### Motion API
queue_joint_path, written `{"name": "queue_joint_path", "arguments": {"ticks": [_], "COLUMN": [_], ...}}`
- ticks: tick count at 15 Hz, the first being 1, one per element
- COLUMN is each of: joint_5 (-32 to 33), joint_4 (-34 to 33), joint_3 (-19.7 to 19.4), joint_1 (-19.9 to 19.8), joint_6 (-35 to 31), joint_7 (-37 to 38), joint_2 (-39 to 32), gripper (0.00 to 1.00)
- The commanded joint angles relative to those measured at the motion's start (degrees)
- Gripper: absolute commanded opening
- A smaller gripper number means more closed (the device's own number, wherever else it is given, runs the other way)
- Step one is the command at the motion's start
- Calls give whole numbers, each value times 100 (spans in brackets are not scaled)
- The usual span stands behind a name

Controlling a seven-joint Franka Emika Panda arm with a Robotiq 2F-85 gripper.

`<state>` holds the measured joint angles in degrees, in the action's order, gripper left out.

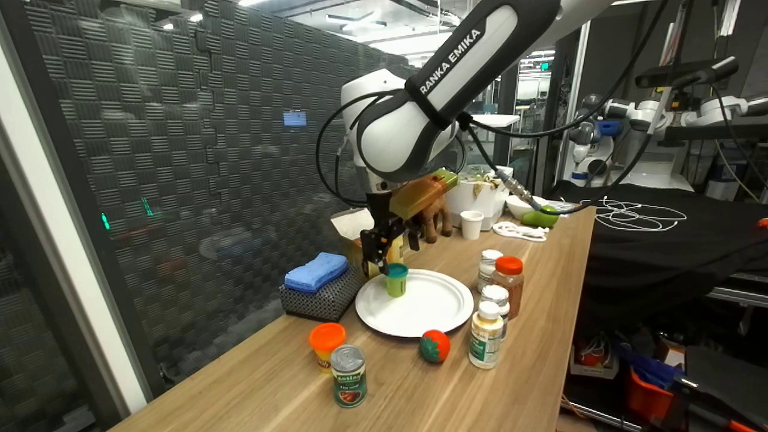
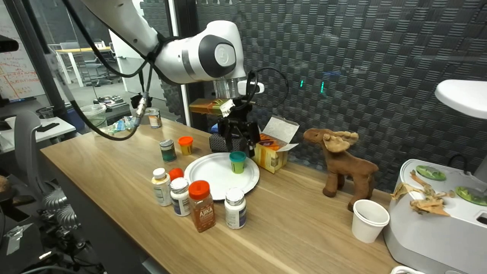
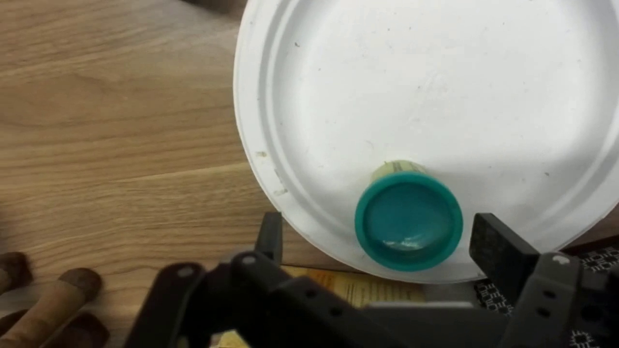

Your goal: Put all the bottles and the orange plushie that are around the white plate on the white plate

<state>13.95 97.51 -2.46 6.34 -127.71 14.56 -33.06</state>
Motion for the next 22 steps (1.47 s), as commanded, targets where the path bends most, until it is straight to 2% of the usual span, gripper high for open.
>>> {"name": "queue_joint_path", "arguments": {"ticks": [1, 5, 10, 15, 22], "joint_5": [-436, -989, -1486, -1853, -2234], "joint_4": [848, 1977, 2853, 3106, 3004], "joint_3": [46, -11, -194, -346, -321], "joint_1": [-249, -572, -926, -1185, -1297], "joint_6": [-163, -287, -626, -932, -955], "joint_7": [-168, -165, -142, -213, -453], "joint_2": [828, 1764, 2324, 2308, 2156], "gripper": [100, 100, 100, 100, 100]}}
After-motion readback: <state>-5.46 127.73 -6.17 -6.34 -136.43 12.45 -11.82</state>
